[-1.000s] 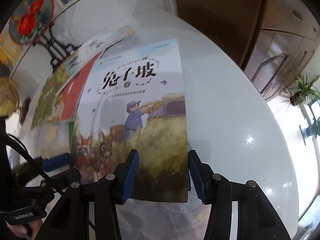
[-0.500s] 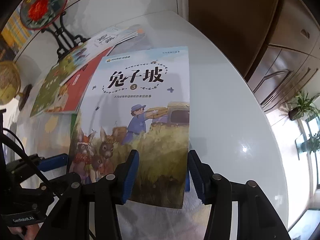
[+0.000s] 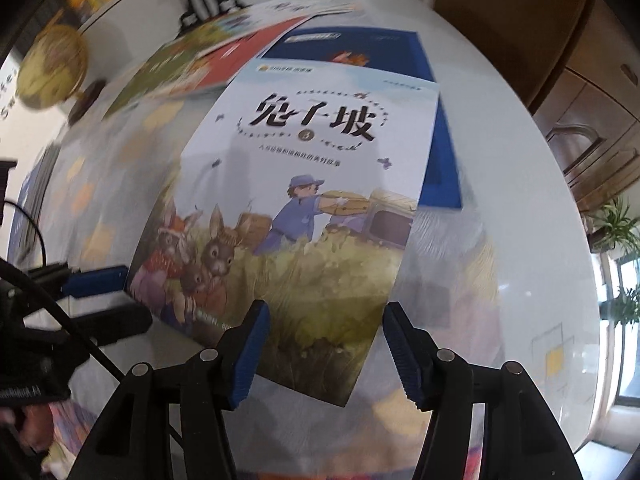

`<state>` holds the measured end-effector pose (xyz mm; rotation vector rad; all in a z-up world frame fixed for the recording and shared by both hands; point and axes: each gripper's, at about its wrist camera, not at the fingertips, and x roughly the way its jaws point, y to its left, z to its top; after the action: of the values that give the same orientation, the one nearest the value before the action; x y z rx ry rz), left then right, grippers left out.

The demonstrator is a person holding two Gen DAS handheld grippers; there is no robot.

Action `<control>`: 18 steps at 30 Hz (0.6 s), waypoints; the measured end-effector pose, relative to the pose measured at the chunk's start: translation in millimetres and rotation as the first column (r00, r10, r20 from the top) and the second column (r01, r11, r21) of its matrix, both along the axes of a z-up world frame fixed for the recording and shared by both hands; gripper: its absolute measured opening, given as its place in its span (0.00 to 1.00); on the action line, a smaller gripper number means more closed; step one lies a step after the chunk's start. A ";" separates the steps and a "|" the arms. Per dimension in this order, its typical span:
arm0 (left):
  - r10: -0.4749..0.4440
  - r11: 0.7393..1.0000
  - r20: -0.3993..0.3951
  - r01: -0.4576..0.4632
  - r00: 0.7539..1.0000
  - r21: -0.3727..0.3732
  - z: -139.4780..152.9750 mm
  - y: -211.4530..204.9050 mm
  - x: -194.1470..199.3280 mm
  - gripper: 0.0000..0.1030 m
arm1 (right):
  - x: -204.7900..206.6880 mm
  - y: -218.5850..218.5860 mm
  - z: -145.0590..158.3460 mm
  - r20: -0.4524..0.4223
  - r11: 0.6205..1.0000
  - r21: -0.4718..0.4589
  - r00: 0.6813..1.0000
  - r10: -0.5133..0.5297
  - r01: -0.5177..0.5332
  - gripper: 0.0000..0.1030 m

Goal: Organize books

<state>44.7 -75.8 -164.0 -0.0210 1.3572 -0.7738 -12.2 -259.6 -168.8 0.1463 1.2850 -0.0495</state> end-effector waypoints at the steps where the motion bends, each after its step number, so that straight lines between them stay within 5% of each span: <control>1: 0.004 1.000 -0.008 -0.004 1.000 -0.006 -1.0 0.2 0.6 0.46 | -4.5 1.2 -0.5 0.004 1.000 -0.005 1.000 0.012 -0.012 0.57; 8: 0.096 0.995 0.011 -0.096 0.995 -0.028 -5.0 0.1 21.8 0.46 | -16.3 -20.4 -2.2 0.028 0.996 0.064 0.997 -0.071 0.069 0.56; 16: 0.086 0.996 0.068 -0.085 0.994 -0.012 3.7 -17.5 17.8 0.46 | -17.9 -14.2 -7.3 0.096 0.990 0.127 0.993 -0.072 0.060 0.55; 18: 0.060 0.993 0.101 -0.049 0.993 -0.106 31.6 -12.4 5.1 0.46 | -19.5 -17.0 -5.7 0.103 0.986 0.150 0.991 -0.084 0.068 0.55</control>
<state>49.7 -88.2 -132.3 -0.0980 1.2118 -0.7880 -31.7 -276.6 -174.5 0.3204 1.1737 -0.0121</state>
